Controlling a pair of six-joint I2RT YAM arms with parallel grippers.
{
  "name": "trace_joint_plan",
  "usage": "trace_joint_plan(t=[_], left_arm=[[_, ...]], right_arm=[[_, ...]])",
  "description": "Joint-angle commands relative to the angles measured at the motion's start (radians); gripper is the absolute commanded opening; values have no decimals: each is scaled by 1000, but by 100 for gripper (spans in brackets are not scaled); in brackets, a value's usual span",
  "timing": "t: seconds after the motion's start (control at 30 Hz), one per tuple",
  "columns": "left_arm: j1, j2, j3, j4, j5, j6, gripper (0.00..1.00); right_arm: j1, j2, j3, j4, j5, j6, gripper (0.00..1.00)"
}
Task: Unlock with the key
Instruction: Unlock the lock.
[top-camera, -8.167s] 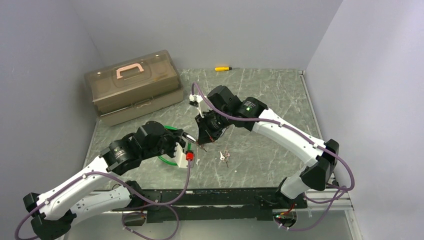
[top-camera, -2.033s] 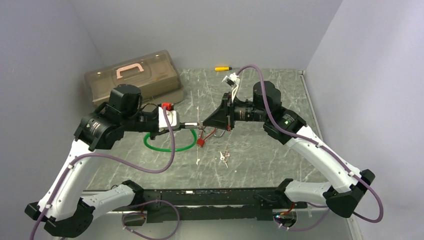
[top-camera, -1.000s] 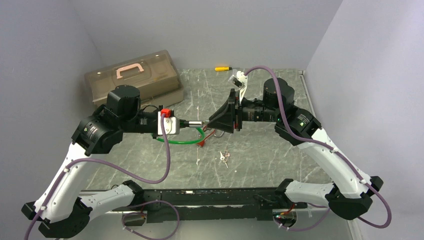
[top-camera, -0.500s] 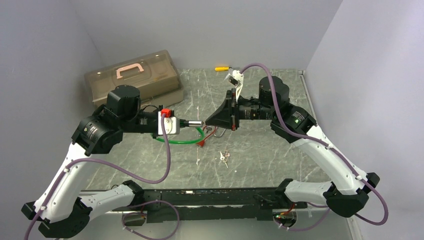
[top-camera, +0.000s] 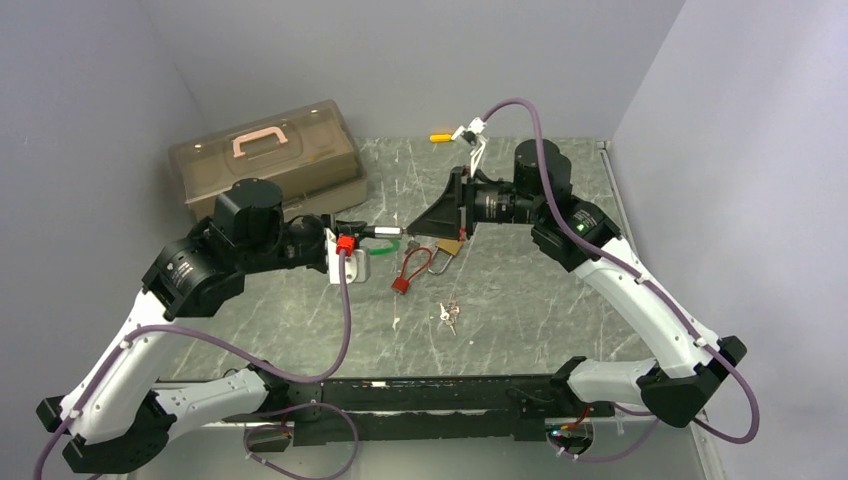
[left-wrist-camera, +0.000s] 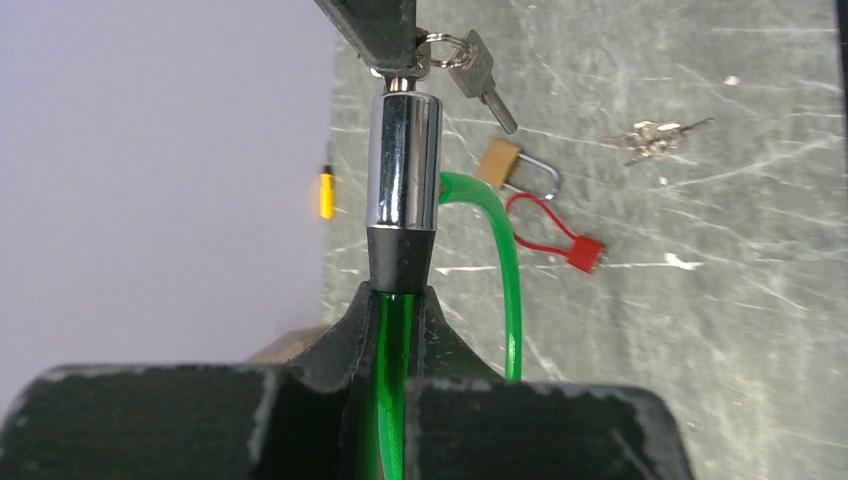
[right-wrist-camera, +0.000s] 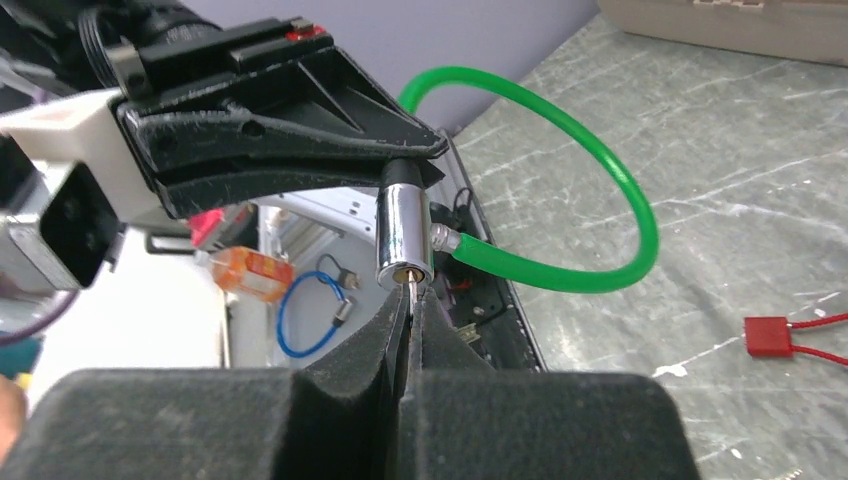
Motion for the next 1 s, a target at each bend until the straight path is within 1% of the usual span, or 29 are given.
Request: trace_joint_plan(t=[0.0,0.27,0.47,0.77,0.8,0.83,0.87,0.9,0.93,0.97], left_arm=[[-55,-21,11,231,-10,79,0],[-105,-57,-49,308,-62,110,0],[-168,-104,-141,386,-137,231,0],[-193,-111,-143,415,-168,288,0],[-195,-113,-144,418,-171,291,0],[-195,-117,-149,419,-171,297,0],[-196,-125,-154,420,-172,304,0],[-195,-130,-160,426,-174,306,0],[-196,-133,-163,426,-177,306,0],[-195,-135,-163,424,-180,303,0]], right_arm=[[-61,-5,-32,174,-75,222,0],[-72,8,-56,258,-150,344,0],[-72,12,-75,342,-189,480,0],[-75,18,-56,380,-185,567,0],[-76,19,-44,375,-182,568,4],[-77,19,-35,368,-179,570,12],[-78,18,-25,361,-176,572,23],[-81,17,-17,355,-175,572,32],[-85,18,-9,350,-177,572,37],[-94,16,0,349,-182,573,40]])
